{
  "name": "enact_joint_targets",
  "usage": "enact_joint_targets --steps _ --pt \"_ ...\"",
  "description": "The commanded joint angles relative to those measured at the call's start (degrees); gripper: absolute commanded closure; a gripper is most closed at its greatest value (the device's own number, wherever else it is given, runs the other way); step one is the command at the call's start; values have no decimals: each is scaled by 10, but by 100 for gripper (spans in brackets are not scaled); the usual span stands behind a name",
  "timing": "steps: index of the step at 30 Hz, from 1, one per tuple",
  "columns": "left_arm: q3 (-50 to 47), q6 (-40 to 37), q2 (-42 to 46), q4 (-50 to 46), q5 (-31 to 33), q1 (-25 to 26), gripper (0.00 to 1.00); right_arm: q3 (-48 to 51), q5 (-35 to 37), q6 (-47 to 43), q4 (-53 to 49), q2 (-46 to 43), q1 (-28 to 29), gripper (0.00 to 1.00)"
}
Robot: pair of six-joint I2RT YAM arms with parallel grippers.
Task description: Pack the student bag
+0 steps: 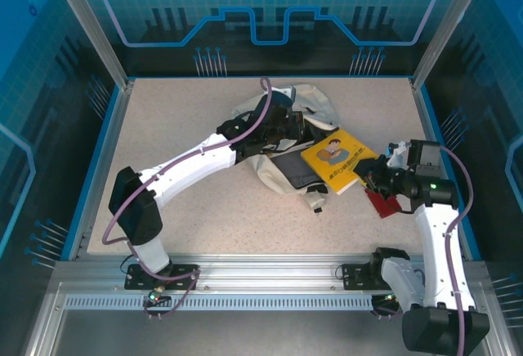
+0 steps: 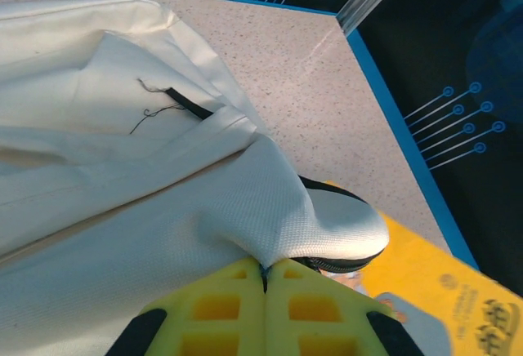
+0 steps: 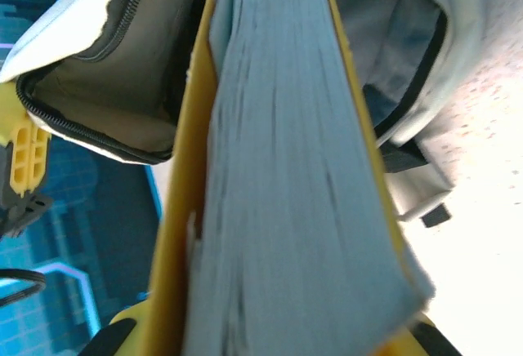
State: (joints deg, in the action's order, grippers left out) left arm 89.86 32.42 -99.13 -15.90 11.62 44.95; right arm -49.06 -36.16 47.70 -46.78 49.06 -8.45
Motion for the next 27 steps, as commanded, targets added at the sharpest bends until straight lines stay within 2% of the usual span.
enact_joint_targets --steps 1,10,16,21,27 --pt "-6 -9 40 73 -38 3 100 17 -70 74 119 3 26 99" --pt "-5 -11 42 72 -49 2 100 46 -30 191 269 59 88 99" --pt "-5 -8 43 72 -46 3 100 59 27 219 255 63 122 99" --pt "-8 -8 42 75 -37 2 100 94 37 245 256 44 126 99" --pt "-10 -8 43 75 -39 2 100 96 36 277 335 27 129 99"
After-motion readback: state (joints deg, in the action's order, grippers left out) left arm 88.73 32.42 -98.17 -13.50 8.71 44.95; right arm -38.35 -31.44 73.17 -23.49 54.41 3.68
